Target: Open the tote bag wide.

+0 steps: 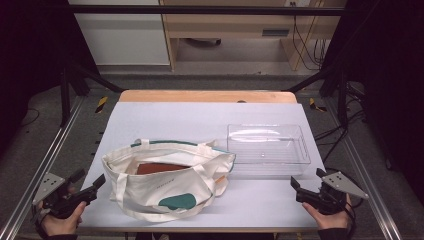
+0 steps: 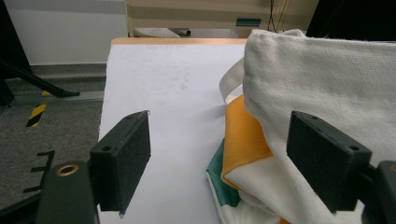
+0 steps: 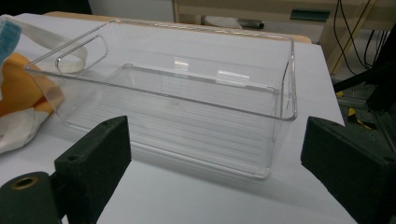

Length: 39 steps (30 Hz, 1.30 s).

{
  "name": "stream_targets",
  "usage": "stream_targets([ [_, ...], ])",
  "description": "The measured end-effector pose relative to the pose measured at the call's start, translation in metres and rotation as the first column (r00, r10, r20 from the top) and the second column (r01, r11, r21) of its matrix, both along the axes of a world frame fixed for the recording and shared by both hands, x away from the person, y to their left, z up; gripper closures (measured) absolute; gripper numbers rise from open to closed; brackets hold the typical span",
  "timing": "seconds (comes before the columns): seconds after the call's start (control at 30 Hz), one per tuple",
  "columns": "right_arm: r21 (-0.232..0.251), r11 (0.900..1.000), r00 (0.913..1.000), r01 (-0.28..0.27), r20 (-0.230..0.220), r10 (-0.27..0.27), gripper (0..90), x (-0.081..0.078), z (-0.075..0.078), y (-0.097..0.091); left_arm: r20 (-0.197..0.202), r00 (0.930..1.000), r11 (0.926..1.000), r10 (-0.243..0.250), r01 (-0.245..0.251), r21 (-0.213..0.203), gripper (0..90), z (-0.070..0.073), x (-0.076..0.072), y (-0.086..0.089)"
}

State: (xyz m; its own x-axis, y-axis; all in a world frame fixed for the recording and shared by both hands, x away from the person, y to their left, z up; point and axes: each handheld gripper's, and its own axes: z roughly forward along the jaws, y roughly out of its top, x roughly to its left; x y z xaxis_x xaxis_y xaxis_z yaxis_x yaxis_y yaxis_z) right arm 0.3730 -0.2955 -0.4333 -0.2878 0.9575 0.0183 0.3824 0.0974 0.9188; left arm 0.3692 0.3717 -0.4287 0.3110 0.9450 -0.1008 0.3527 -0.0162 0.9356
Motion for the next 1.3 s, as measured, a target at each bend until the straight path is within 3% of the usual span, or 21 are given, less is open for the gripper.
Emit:
stream_targets([
  [0.37, 0.02, 0.9992, 0.9994, -0.035, 0.005, 0.035, 14.0, 0.001, 0.01, 0.014, 0.007, 0.9997, 0.9992, 0.024, -0.024, -0.033, 28.0, 0.005, -0.003, 0.006],
  [0.77, 0.045, 0.9931, 0.9941, -0.108, 0.016, 0.107, 19.1, 0.007, 0.025, 0.042, 0.042, 0.998, 0.9976, 0.047, -0.045, -0.053, 30.3, 0.028, -0.003, 0.006],
  [1.03, 0.046, 0.9843, 0.9845, -0.17, 0.05, 0.168, 24.5, 0.016, 0.048, 0.068, 0.074, 0.9961, 0.9964, 0.048, -0.043, -0.074, 31.1, 0.056, 0.003, 0.002],
  [1.2, 0.042, 0.978, 0.9779, -0.205, 0.054, 0.202, 26.2, 0.022, 0.055, 0.082, 0.076, 0.9966, 0.9969, 0.032, -0.026, -0.075, 31.3, 0.063, 0.008, -0.004],
  [1.3, 0.049, 0.968, 0.9687, -0.246, 0.047, 0.244, 28.4, 0.026, 0.059, 0.097, 0.065, 0.9976, 0.9966, 0.024, -0.019, -0.08, 31.5, 0.065, 0.011, -0.008],
])
